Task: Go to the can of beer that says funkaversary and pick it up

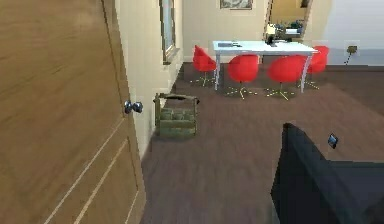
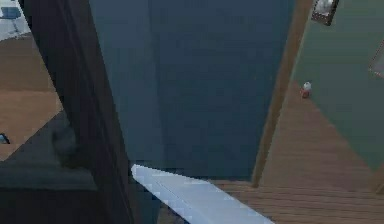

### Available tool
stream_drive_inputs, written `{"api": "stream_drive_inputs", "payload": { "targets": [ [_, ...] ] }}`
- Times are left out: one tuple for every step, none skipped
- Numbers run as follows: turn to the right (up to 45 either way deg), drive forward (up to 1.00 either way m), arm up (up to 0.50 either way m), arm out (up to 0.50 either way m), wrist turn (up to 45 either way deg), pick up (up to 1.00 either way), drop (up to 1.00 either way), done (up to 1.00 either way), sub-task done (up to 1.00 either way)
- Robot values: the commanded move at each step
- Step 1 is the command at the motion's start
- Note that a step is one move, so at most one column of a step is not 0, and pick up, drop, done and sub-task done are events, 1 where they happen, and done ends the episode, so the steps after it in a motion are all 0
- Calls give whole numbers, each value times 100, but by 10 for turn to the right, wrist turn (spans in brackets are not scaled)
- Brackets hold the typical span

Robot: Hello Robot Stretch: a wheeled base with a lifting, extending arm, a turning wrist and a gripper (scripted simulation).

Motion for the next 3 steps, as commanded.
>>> {"api": "stream_drive_inputs", "payload": {
  "targets": [
    [0, 30, 0, 0, 0, 0, 0, 0, 0],
    [150, 0, 0, 0, 0, 0, 0, 0, 0],
    [0, 100, 0, 0, 0, 0, 0, 0, 0]
  ]
}}
